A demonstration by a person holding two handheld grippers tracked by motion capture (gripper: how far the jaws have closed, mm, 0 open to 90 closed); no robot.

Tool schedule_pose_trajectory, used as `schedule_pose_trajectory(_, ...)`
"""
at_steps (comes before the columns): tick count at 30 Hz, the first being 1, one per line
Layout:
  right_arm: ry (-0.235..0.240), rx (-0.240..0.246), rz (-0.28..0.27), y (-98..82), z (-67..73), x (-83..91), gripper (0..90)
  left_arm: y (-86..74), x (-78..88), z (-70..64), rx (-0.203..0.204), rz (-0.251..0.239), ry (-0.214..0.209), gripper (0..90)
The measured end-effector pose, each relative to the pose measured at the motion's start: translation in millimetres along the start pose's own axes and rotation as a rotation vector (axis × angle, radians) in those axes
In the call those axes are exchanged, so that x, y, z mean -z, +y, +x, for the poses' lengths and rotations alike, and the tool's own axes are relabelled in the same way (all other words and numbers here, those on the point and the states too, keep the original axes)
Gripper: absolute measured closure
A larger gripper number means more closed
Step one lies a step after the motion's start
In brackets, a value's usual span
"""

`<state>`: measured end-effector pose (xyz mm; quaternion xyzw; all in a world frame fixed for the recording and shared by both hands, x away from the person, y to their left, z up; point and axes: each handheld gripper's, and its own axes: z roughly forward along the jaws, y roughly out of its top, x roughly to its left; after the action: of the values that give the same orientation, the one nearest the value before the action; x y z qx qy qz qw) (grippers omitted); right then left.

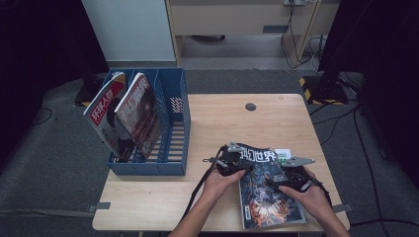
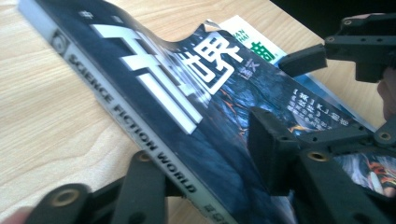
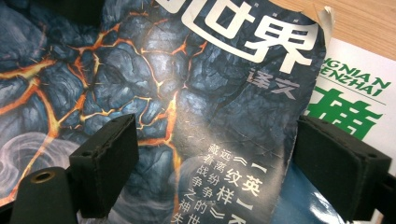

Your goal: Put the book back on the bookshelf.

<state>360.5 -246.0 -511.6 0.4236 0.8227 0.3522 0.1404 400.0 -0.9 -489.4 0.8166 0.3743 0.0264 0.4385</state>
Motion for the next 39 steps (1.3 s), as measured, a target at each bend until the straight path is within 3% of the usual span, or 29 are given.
schedule_pose_trajectory(8, 0.004, -0.002, -0.007, 0.0, -0.1, -0.9, 11.6, 1.0, 4.5, -3.8, -0.013, -0.027, 0.003, 65.2)
schedule_pose_trajectory(18, 0.063, -0.014, -0.03, 4.8, -3.8, -6.6, 4.7, 9.3, 20.2, -4.5, -0.079, -0.082, -0.014, 71.0)
schedule_pose_trajectory(28, 0.093, -0.033, -0.047, 10.7, -13.4, -7.0, 7.1, 19.6, 35.1, -7.1, -0.132, -0.134, -0.026, 74.0)
schedule_pose_trajectory(35, 0.14, -0.054, -0.093, 13.1, -19.1, -6.9, 10.6, 23.2, 40.4, -9.8, -0.143, -0.14, -0.034, 75.8)
schedule_pose_trajectory(39, 0.167, -0.059, -0.09, 14.3, -21.8, -9.4, 10.2, 27.3, 41.1, -12.9, -0.177, -0.138, -0.039, 76.4)
